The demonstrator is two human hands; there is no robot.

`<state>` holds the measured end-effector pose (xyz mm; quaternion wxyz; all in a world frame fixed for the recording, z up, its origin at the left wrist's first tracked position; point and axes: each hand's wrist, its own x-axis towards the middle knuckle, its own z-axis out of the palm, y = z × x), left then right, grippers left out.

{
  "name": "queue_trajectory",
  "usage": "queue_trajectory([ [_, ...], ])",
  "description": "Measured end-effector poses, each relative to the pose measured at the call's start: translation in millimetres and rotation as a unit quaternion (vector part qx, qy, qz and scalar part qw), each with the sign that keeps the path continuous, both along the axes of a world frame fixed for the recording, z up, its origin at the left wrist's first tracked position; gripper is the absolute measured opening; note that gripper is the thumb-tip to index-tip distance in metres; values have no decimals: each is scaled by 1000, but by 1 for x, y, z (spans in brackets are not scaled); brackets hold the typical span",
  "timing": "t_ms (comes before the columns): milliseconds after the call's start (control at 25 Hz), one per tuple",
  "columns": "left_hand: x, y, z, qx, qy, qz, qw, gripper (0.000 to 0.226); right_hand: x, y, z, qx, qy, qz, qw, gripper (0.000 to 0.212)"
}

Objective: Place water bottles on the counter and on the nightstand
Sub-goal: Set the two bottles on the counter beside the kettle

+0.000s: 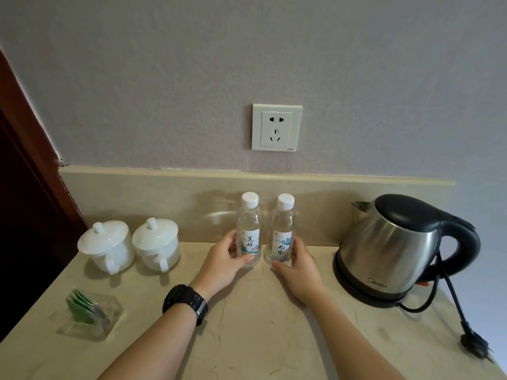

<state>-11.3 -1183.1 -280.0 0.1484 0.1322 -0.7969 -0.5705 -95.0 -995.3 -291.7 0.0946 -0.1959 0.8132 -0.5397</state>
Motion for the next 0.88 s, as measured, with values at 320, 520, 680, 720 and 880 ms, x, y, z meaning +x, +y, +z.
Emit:
queue_trajectory([
  [320, 21, 14, 11, -89, -73, 37, 993, 90, 38, -4, 21, 0, -17, -96, 995, 71],
  [520, 101, 18, 48, -111, -27, 175, 978, 36, 118, -44, 49, -73, -23, 13, 997, 17],
  [680, 210, -5, 90, -93, 24, 337, 937, 27, 179, -108, 94, -124, 6, 246, 961, 15],
  [720, 243, -11, 99, -108, 35, 383, 917, 25, 197, -124, 102, -129, 24, 290, 948, 16],
  [880, 387, -20, 124, -139, 28, 546, 826, 21, 285, -189, 126, -120, 132, 448, 876, 18],
])
